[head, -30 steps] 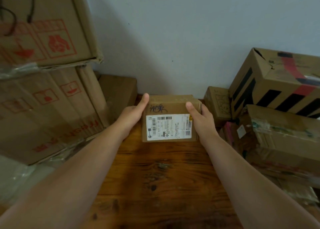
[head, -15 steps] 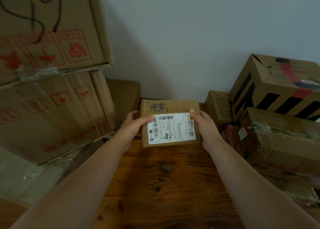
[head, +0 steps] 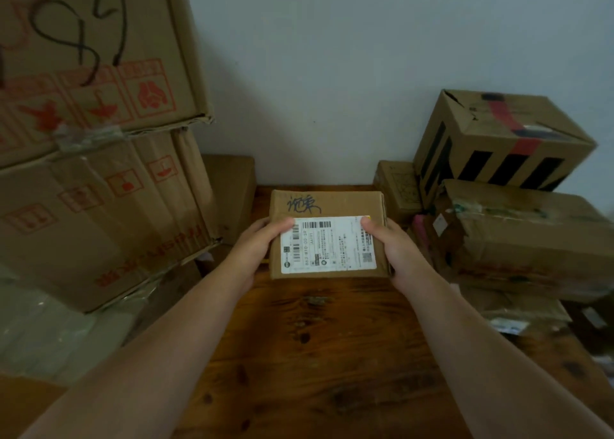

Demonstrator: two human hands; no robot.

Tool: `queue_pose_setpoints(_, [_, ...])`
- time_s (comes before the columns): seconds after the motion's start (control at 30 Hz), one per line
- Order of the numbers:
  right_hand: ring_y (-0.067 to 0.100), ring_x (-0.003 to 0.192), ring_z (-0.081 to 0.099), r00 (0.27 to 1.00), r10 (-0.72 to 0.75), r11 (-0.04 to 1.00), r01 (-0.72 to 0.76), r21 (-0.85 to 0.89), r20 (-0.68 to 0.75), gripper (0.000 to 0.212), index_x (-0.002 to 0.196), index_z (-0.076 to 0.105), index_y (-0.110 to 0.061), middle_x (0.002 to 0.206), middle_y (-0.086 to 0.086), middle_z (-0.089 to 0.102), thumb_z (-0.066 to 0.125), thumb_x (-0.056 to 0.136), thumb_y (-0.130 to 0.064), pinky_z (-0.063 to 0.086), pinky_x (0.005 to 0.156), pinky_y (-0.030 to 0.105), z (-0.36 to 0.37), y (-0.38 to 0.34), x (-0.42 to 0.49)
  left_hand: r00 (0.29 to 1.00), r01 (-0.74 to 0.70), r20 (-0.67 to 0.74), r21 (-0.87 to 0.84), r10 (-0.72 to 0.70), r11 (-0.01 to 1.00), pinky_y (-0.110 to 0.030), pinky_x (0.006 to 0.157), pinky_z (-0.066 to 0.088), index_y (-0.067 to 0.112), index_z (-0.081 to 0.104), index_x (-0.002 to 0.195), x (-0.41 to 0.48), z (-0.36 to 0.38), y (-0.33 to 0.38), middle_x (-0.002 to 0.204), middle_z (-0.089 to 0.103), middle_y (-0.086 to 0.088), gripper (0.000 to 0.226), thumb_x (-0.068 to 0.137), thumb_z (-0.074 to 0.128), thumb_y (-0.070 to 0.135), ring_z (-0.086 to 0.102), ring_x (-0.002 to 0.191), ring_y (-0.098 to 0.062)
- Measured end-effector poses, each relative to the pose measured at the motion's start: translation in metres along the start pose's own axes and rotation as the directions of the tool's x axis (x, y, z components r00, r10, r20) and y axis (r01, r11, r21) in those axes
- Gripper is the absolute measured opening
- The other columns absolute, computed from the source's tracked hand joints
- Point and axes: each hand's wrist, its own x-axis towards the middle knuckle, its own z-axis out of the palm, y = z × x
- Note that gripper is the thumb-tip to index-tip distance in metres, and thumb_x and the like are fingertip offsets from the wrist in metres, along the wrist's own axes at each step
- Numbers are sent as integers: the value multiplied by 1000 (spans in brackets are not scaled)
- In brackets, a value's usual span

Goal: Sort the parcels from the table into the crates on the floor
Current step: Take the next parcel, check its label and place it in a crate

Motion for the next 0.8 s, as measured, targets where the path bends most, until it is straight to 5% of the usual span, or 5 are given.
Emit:
queue_pose_setpoints(0.2, [30, 98, 69, 999, -23, 997, 26, 68, -45, 52, 125, 60, -21, 105, 6, 73, 76, 76, -33, 49, 94, 52, -22, 7, -54, 996, -90, 23, 69, 88, 994, -38, 86, 48, 29, 66, 105, -49, 20, -1, 88, 75, 8, 29, 82, 65, 46, 67, 91, -16])
queue_pose_setpoints(0.33, [28, 96, 70, 995, -67, 995, 71, 64, -67, 52, 119, 64, -22, 102, 5, 74, 78, 72, -37, 50, 93, 50, -49, 9, -99, 991, -136, 26, 64, 134, 989, -33, 72, 48, 30, 65, 108, -93, 50, -7, 86, 74, 9, 31, 83, 62, 49, 69, 86, -16])
queue_pose_setpoints(0.47, [25, 92, 71, 990, -81, 994, 89, 65, -112, 40, 110, 67, -26, 98, 2, 75, 76, 74, -40, 54, 88, 47, -113, 28, -168, 990, -138, 50, 64, 135, 988, -30, 64, 46, 30, 62, 116, -152, 113, -35, 84, 75, 7, 38, 82, 63, 48, 71, 77, -14])
queue_pose_setpoints(0.7, [29, 92, 71, 964, -65, 988, 98, 120, -257, 42, 117, 64, -15, 102, 9, 74, 74, 80, -31, 54, 87, 48, -236, 50, -289, 982, -68, 179, 45, 59, 997, -43, 88, 51, 25, 63, 117, -231, 237, -83, 92, 74, 0, 43, 79, 69, 45, 69, 89, -22])
queue_pose_setpoints(0.8, [26, 89, 72, 927, -91, 987, 133, 90, -364, 42, 119, 61, -13, 99, 7, 74, 72, 81, -29, 56, 85, 45, -285, 46, -326, 968, -70, 246, 55, 55, 996, -34, 73, 52, 26, 64, 114, -247, 289, -90, 91, 75, 2, 41, 79, 69, 46, 70, 84, -19])
